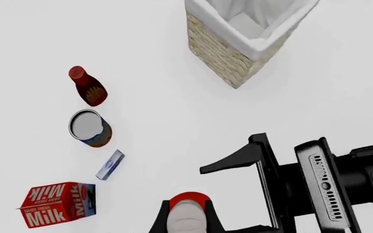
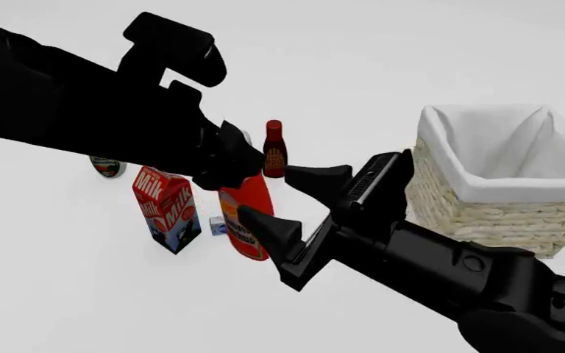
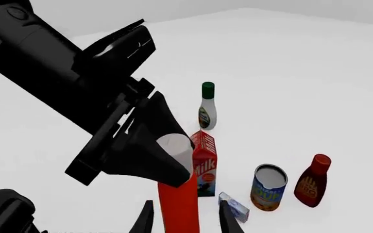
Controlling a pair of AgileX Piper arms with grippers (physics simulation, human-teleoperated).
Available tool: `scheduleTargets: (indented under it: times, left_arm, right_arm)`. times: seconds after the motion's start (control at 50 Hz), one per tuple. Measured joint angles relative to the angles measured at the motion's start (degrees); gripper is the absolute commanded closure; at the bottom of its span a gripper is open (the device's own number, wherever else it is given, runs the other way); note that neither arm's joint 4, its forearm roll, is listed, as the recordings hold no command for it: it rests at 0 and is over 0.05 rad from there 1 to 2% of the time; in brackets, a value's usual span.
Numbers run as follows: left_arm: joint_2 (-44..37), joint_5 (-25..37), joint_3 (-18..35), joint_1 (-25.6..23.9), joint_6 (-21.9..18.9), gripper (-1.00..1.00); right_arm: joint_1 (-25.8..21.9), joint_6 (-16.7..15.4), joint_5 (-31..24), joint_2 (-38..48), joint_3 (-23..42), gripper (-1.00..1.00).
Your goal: Pick the ketchup and place it in the basket.
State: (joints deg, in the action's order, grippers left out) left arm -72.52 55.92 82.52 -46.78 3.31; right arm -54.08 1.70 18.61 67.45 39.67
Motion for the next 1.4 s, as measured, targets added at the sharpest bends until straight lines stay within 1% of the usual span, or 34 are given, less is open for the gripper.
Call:
scheduleTargets:
  times: [0.34,0.8,0.82,1.02,1.26,1.28,1.4]
  left_arm:
    - [0.5,0.6,0.1,-1.2,0.9,1.00]
    - [1.0,1.5,0.7,-2.9,2.0,1.00]
    - [1.1,1.5,0.7,-3.0,2.0,1.00]
    - [1.0,1.6,0.8,-3.2,2.5,1.00]
    - [0.9,1.1,0.5,-3.2,2.0,1.00]
    - [0.9,1.0,0.6,-3.2,1.9,-1.00]
    - [0.8,1.0,0.9,-3.1,1.2,-1.00]
  right_arm:
    - [-1.1,1.3,1.4,3.1,0.4,-1.00]
    - [-1.3,1.3,4.5,8.2,0.5,-1.00]
    - [-1.3,1.3,4.6,8.3,0.5,1.00]
    - [-1.9,1.3,5.1,8.3,0.2,1.00]
    - [-1.8,1.1,4.9,7.8,-0.3,1.00]
    - [-1.7,1.1,4.9,7.7,-0.4,1.00]
    - [-1.6,0.8,4.7,7.4,-0.5,1.00]
